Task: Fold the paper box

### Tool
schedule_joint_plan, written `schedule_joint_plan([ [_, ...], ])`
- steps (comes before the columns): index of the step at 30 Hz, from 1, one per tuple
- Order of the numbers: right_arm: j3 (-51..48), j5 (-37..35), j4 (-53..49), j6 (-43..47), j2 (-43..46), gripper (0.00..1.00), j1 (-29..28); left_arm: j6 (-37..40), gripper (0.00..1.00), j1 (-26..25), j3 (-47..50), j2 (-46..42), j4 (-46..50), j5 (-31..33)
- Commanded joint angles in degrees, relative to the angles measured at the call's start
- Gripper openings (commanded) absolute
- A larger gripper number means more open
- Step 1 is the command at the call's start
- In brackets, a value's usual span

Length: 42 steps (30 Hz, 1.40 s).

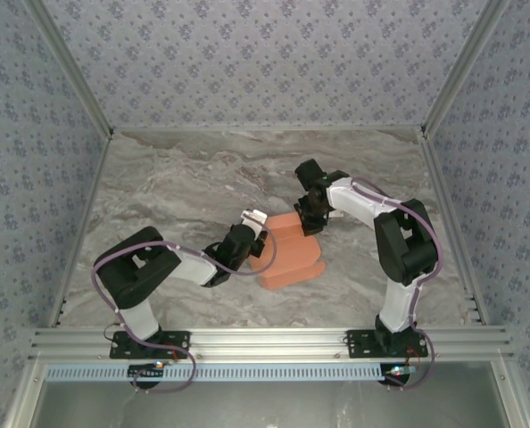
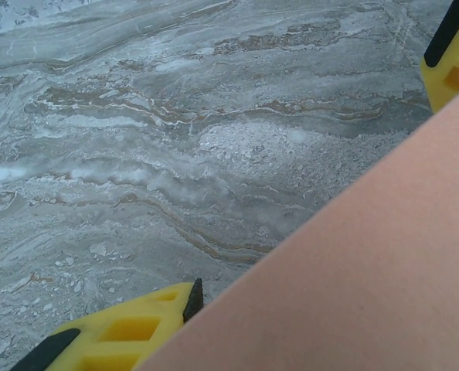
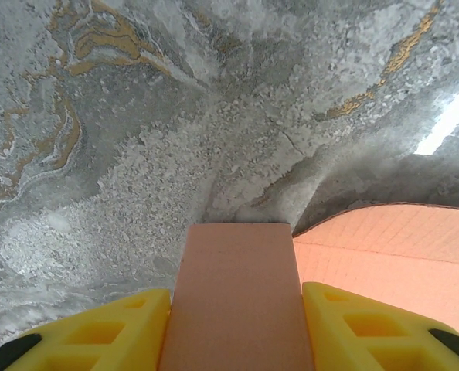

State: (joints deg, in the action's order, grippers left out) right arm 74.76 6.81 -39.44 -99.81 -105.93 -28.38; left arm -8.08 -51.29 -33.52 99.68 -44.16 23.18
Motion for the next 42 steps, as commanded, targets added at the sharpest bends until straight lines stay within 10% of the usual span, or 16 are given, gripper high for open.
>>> schedule_joint_plan([
  [1,-1.45,1.06,-3.86,0.02,1.34,0.48,-1.12,-2.12,0.28,-0.04,-0.65,1.14,-2.36,-0.47],
  [11,-2.23,0.67,-3.07,-1.03,2.25,0.47,-0.38,-0.47,0.59,-1.82,4.1,4.82,-15.62,-2.59],
  [34,-3.52,-0.57,-3.83,-1.01,4.94,0.48,-0.35,1.01,0.17,-2.85,4.96,0.4,-12.06,3.3],
  [42,-5.94,-1.35,-3.2,-0.13,12.94,0.86,-0.66,0.57,0.12,0.23,1.87,-4.55,-0.11,0.77],
])
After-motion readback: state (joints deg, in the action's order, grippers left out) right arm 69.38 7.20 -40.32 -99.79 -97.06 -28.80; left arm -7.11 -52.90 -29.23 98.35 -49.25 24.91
